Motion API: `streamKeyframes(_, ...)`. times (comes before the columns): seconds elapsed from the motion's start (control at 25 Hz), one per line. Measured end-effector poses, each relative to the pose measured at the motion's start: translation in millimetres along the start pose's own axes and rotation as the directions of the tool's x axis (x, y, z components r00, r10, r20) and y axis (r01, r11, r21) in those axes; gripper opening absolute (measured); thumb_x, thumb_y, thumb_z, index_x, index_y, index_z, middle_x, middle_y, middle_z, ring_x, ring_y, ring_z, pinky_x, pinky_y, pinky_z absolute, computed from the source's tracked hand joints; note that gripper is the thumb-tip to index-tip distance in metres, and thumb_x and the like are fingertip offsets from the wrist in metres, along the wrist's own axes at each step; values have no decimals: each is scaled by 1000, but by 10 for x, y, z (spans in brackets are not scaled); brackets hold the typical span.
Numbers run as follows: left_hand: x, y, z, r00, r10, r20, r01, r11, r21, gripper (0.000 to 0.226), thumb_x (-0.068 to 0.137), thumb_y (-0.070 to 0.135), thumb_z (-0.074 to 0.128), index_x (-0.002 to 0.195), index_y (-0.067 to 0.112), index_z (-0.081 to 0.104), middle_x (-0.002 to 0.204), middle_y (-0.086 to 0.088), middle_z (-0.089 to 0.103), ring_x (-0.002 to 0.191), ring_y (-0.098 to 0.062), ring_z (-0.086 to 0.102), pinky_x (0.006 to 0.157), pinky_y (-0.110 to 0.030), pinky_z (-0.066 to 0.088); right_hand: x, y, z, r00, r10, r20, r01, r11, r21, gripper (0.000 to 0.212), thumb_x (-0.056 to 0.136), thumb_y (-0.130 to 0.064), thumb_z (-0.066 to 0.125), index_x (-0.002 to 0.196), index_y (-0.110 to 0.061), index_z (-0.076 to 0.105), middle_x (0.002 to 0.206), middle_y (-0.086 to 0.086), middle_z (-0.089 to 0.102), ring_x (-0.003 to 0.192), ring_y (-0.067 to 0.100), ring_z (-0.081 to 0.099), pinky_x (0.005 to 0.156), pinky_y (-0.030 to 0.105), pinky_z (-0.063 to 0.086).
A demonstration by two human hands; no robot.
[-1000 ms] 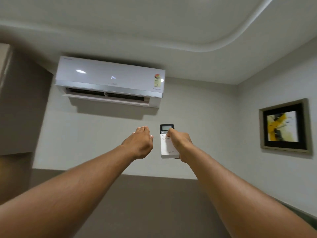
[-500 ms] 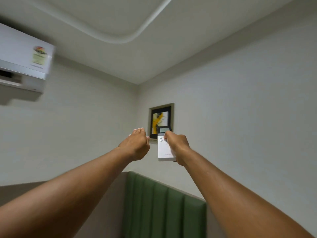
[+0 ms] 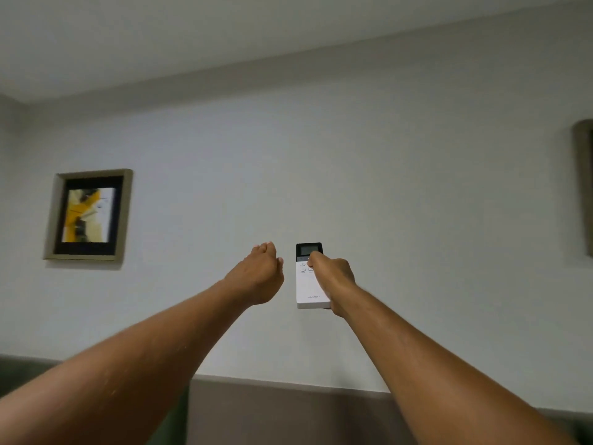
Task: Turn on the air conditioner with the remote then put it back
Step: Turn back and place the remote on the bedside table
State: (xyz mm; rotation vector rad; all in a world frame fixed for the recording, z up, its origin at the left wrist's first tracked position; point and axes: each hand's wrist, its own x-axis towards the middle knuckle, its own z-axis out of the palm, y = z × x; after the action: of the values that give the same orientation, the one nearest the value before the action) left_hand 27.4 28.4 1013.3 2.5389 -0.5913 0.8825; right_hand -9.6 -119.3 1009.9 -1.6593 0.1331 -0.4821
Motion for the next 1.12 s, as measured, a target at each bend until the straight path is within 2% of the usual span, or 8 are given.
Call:
streamKeyframes(0.12, 176, 300, 289, 996, 85, 37, -81, 992, -99, 49, 104, 30, 25, 142, 1, 32, 153, -18, 36, 144, -32, 30, 112, -39, 31, 83, 58, -330, 994, 6, -106, -9, 1000, -29, 19, 87, -31, 54, 92, -16, 65, 82, 6, 73, 63, 22, 68, 51, 23, 48)
streamKeyframes(0.2, 266, 457, 392, 995, 93, 23, -86, 974, -207, 35, 103, 30, 28, 112, 6, 51, 125, -20, 59, 107, -30, 58, 83, -34, 46, 139, 70, -464, 987, 6, -158, -12, 999, -42, 20, 86, -30, 54, 93, -15, 66, 83, 6, 73, 64, 23, 68, 51, 23, 48)
streamKeyframes(0.24, 299, 509, 428, 996, 83, 11, -77, 959, -274, 32, 102, 29, 31, 92, 9, 53, 105, -19, 65, 82, -24, 59, 66, -30, 44, 164, 78, -494, 984, 7, -176, -15, 999, -45, 20, 86, -30, 54, 93, -15, 66, 83, 7, 74, 64, 23, 68, 52, 23, 49)
streamKeyframes(0.32, 336, 587, 471, 999, 27, 29, -11, 888, -459, 34, 97, 19, 39, 72, 5, 56, 83, -18, 66, 64, -20, 57, 55, -29, 44, 200, 106, -498, 981, 1, -194, -9, 999, -44, 20, 85, -28, 54, 92, -14, 67, 84, 7, 74, 64, 24, 69, 54, 25, 52)
streamKeyframes(0.44, 325, 544, 603, 982, -63, 176, 175, 643, -745, 25, 87, 4, 47, 74, 6, 68, 87, -17, 72, 76, -29, 73, 66, -36, 62, 241, 278, -382, 980, 3, -201, -12, 999, -44, 16, 87, -25, 52, 89, -14, 65, 88, 10, 73, 69, 28, 69, 59, 28, 53)
streamKeyframes(0.6, 224, 261, 1006, 937, -137, 322, 348, 464, -815, 22, 87, -5, 52, 80, 5, 71, 88, -16, 75, 69, -25, 76, 60, -33, 61, 323, 722, -216, 983, 68, -173, -79, 995, -61, 11, 91, -14, 51, 90, -14, 62, 103, 15, 73, 80, 32, 69, 68, 36, 57)
streamKeyframes(0.96, -796, -366, 2904, 700, -308, 644, 714, 280, -641, 11, 83, -6, 66, 89, 3, 69, 92, -18, 72, 73, -26, 73, 60, -36, 63, 446, 2849, -10, 910, 347, -225, -400, 876, -268, 19, 90, -9, 66, 75, -13, 56, 73, 6, 67, 53, 16, 63, 43, 24, 50)
streamKeyframes(1.12, -1756, -746, 4098, 481, -370, 795, 876, 236, -420, 16, 85, -6, 64, 96, 2, 71, 101, -20, 73, 89, -34, 73, 74, -45, 62, 226, 4500, 129, 817, 530, -227, -577, 759, -302, 13, 83, -15, 78, 89, -6, 69, 94, 12, 75, 70, 21, 70, 61, 32, 59)
